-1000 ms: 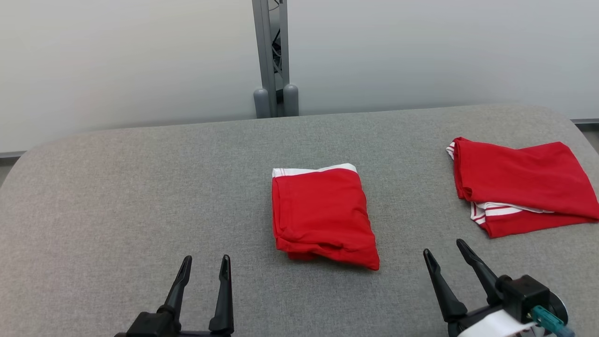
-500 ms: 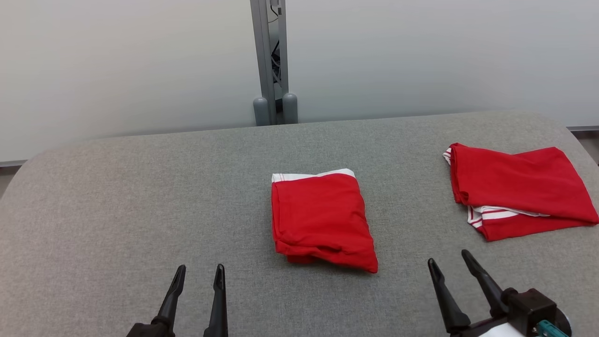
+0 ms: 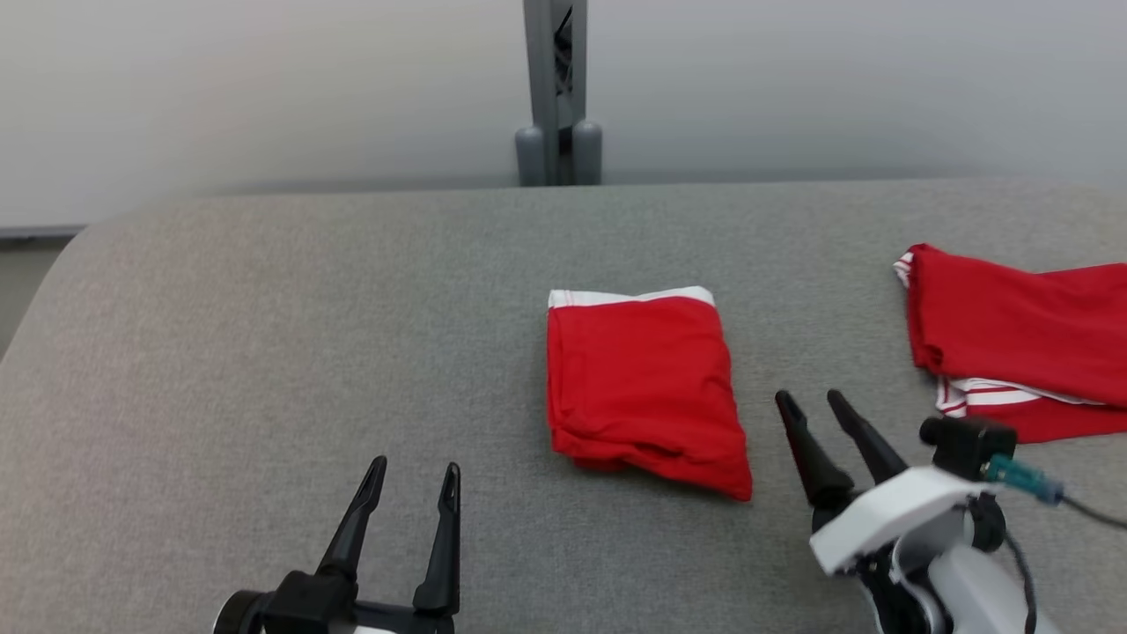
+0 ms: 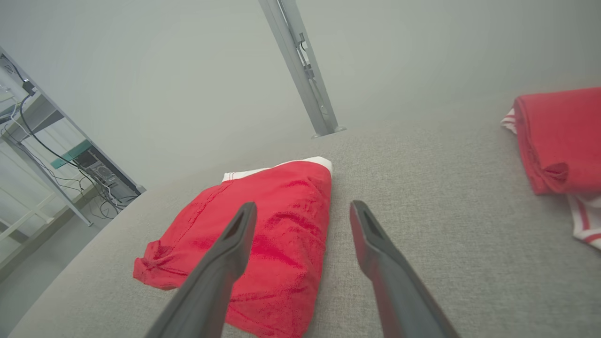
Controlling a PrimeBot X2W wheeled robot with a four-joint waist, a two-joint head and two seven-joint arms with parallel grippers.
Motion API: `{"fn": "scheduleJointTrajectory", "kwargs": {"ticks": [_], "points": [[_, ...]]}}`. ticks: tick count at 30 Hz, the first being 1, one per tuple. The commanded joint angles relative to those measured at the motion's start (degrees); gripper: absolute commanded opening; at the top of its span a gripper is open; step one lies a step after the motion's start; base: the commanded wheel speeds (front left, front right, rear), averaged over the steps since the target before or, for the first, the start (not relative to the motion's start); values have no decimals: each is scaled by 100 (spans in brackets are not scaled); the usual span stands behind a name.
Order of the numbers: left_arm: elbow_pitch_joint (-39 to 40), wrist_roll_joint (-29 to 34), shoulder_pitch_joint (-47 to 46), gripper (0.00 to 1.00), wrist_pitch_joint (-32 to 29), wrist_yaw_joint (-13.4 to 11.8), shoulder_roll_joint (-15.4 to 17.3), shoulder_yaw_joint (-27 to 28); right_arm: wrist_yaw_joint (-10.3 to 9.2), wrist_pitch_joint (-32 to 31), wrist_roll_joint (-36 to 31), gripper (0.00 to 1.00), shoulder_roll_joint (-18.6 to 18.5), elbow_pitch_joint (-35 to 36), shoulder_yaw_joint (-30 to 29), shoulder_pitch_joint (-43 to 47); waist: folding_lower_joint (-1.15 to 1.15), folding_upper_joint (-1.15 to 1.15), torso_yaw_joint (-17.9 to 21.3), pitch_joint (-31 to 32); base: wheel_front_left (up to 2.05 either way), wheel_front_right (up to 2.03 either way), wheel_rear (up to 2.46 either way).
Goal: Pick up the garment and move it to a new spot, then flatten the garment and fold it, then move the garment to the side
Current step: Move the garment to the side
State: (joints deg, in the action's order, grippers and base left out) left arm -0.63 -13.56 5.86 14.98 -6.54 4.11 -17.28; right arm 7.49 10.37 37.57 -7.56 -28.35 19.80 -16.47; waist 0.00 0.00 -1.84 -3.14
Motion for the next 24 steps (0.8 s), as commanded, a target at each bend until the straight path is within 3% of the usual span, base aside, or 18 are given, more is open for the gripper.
{"fn": "scheduleJointTrajectory", "kwargs": {"ticks": [1, 11, 24], "points": [[-4, 41, -133, 100, 22, 41, 0, -8, 0, -112, 196, 100, -81, -106, 37, -166, 0, 0, -184, -220, 0, 0, 0], [-122, 81, -472, 100, 21, 53, -36, -104, 0, -1037, 1917, 100, -413, -874, 575, -1107, 0, 0, -555, -671, 0, 0, 0], [-218, 112, -740, 100, 22, 82, -63, -168, 0, -1094, 2585, 100, -629, -1498, 1278, -1560, 0, 0, -783, -926, 0, 0, 0]]}}
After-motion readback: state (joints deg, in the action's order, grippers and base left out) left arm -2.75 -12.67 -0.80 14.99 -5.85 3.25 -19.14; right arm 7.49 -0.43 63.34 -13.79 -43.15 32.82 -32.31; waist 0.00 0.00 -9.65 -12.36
